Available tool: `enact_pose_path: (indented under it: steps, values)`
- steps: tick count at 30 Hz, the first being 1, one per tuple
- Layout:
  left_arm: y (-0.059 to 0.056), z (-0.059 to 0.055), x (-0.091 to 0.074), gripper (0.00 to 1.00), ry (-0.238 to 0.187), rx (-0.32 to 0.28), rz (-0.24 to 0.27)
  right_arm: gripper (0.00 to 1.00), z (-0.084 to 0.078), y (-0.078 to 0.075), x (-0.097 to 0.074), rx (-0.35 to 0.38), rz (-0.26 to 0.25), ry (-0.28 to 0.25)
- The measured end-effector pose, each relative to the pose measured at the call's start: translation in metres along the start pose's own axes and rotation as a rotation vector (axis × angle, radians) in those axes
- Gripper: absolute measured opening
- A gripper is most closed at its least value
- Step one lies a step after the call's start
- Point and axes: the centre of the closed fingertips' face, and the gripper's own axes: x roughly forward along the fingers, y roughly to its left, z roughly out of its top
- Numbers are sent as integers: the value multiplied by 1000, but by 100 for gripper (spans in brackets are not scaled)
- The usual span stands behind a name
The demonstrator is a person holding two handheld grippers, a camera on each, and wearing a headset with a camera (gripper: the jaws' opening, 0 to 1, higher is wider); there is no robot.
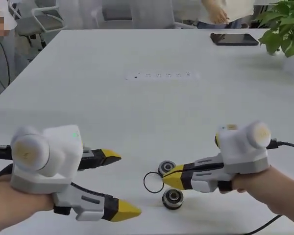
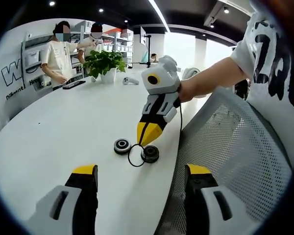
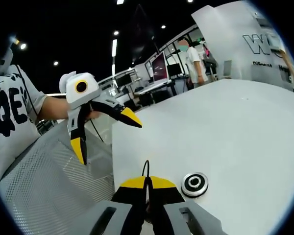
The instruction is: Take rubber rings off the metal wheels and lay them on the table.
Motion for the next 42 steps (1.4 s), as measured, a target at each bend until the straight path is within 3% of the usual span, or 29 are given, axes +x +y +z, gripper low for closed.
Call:
enact_pose_path:
  steps: [13,22,37,42]
  values:
    - [6,-2,-10,74,-7,-29,33,0,2,1,17,-17,41,44]
    - [11,-4,-15,74,-9,-41,52,0,-5,3,29,-51,49,92]
    - [10,-11,-18,74,0,-59,61,0,-16,-5,38,-88,7,124]
    - [13,-7,-18,74,-9,-61,68,0,-15,-8,37,-109,-1,121]
